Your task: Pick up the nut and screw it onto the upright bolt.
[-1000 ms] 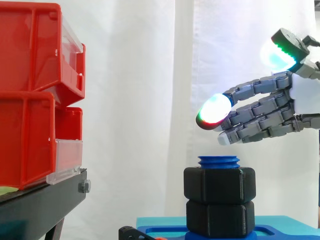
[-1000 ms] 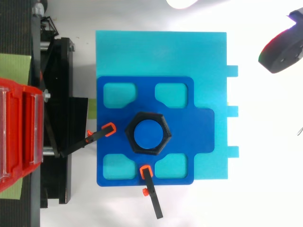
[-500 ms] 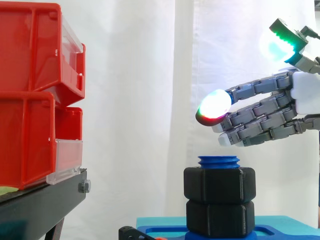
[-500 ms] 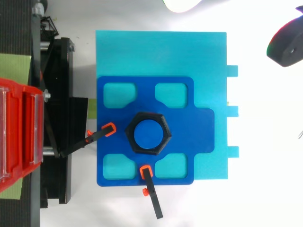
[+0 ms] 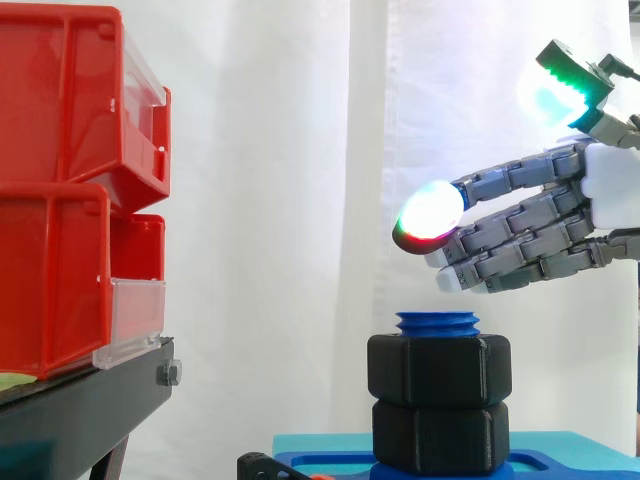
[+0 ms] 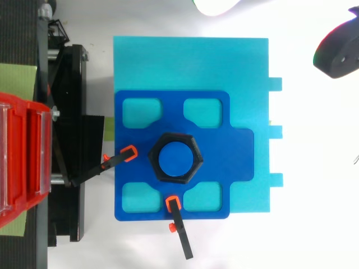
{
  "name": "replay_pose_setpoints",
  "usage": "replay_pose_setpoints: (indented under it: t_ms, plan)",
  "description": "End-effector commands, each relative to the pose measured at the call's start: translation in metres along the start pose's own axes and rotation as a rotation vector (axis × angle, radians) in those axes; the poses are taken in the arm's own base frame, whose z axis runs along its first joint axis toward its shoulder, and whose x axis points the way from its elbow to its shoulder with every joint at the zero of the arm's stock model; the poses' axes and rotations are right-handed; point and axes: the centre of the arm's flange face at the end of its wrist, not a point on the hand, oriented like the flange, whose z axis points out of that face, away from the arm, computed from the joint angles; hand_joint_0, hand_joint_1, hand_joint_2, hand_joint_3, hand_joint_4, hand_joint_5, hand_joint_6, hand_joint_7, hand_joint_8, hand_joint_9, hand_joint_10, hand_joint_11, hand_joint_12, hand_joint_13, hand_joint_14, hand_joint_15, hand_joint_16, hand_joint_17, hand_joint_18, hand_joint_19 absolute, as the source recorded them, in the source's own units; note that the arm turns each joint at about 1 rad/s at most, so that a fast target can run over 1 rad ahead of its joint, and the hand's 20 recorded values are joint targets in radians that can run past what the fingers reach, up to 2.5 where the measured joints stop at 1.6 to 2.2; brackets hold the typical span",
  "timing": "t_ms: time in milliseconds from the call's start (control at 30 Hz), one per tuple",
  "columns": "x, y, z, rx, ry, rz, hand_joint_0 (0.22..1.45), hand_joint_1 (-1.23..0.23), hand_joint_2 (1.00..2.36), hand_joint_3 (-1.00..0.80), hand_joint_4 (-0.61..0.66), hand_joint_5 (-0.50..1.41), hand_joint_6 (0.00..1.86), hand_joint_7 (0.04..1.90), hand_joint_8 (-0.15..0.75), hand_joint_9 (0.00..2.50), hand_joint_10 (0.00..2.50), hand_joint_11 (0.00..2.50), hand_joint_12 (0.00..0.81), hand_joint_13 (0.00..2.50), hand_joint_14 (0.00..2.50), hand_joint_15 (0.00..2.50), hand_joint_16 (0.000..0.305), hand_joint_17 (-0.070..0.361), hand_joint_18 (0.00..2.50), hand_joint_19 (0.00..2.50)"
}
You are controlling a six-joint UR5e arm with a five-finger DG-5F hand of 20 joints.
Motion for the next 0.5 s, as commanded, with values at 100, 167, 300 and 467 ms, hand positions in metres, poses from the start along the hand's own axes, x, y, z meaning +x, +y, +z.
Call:
replay_pose_setpoints:
  t_ms: [100, 167, 300, 467]
  plan:
    - [-0.0002, -0.0001, 0.0000, 0.000, 0.000, 0.000, 0.42, -0.53, 1.00, -0.50, 0.11, -0.25, 0.50, 0.58, 0.229, 0.25, 0.00, 0.00, 0.343, 0.10, 0.00, 0.00, 0.053, 0.119, 0.00, 0.00]
    - [-0.0002, -0.0001, 0.0000, 0.000, 0.000, 0.000, 0.42, -0.53, 1.00, -0.50, 0.11, -0.25, 0.50, 0.58, 0.227, 0.25, 0.00, 0.00, 0.341, 0.11, 0.00, 0.00, 0.052, 0.117, 0.00, 0.00]
    - [-0.0002, -0.0001, 0.0000, 0.000, 0.000, 0.000, 0.43, -0.53, 1.00, -0.50, 0.11, -0.25, 0.50, 0.59, 0.227, 0.26, 0.00, 0.00, 0.337, 0.12, 0.00, 0.00, 0.051, 0.114, 0.00, 0.00]
    - [-0.0002, -0.0001, 0.0000, 0.000, 0.000, 0.000, 0.43, -0.53, 1.00, -0.50, 0.11, -0.25, 0.50, 0.59, 0.231, 0.27, 0.00, 0.00, 0.337, 0.13, 0.00, 0.00, 0.051, 0.115, 0.00, 0.00]
